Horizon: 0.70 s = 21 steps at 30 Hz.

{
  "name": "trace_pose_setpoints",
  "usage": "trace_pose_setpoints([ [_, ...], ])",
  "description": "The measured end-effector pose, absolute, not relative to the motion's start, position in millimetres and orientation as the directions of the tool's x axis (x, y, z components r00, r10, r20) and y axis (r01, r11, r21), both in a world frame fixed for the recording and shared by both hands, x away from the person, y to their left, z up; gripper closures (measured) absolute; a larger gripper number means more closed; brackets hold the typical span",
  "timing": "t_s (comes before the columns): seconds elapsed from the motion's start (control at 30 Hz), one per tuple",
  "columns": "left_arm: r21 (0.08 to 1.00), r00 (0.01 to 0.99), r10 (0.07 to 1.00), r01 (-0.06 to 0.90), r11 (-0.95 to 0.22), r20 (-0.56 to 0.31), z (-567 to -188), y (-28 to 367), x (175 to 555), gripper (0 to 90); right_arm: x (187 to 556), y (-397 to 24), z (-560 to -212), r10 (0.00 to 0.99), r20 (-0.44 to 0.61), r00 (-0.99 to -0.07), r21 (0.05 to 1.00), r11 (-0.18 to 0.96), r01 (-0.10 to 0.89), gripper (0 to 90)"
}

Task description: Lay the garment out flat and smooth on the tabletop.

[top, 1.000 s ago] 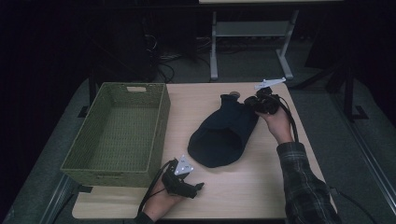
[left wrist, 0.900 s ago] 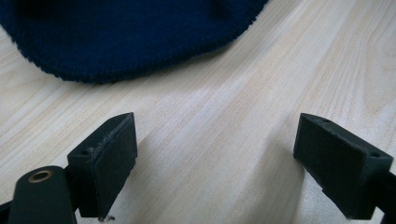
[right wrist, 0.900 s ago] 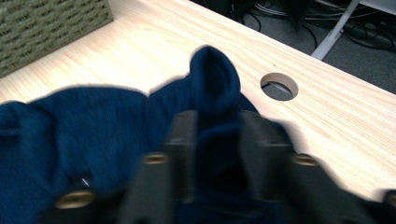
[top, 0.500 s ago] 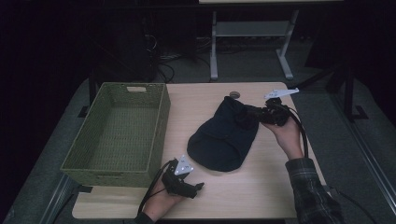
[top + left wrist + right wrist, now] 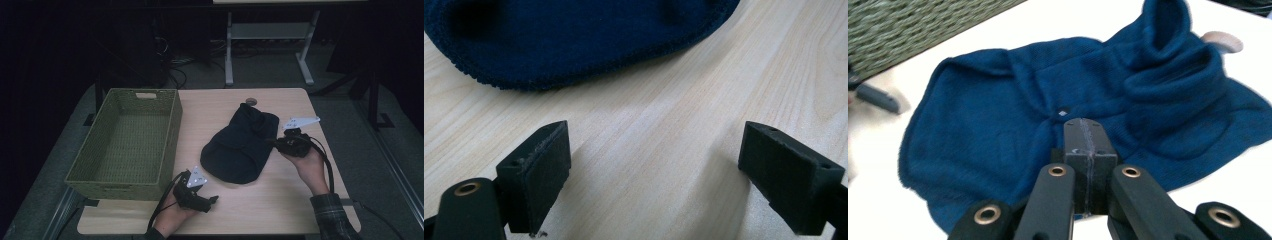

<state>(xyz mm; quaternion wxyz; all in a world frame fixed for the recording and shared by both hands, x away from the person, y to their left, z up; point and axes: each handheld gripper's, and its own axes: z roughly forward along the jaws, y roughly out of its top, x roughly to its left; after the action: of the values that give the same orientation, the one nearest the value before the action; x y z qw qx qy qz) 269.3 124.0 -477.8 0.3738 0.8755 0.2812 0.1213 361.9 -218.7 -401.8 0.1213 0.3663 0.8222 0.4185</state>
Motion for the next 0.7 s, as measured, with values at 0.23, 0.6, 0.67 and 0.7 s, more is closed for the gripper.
trace_pose_setpoints([
  [0.23, 0.716, 0.814, 0.580, 0.403, -0.570, 0.004, -477, 124, 269, 13.0, 340, -208, -418, 0.688, 0.133, -0.713, 0.765, 0.386, 0.515, 89.9],
  [0.6, 0.716, 0.814, 0.580, 0.402, -0.571, 0.005, -477, 125, 269, 13.0, 321, -188, -441, 0.651, 0.169, -0.740, 0.737, 0.415, 0.533, 89.9],
  [0.67, 0.716, 0.814, 0.581, 0.403, -0.570, 0.003, -477, 124, 269, 13.0, 318, -184, -446, 0.648, 0.175, -0.741, 0.727, 0.423, 0.542, 89.9],
  [0.7, 0.716, 0.814, 0.581, 0.403, -0.570, 0.003, -477, 124, 269, 13.0, 318, -182, -449, 0.645, 0.172, -0.745, 0.721, 0.432, 0.541, 89.9],
])
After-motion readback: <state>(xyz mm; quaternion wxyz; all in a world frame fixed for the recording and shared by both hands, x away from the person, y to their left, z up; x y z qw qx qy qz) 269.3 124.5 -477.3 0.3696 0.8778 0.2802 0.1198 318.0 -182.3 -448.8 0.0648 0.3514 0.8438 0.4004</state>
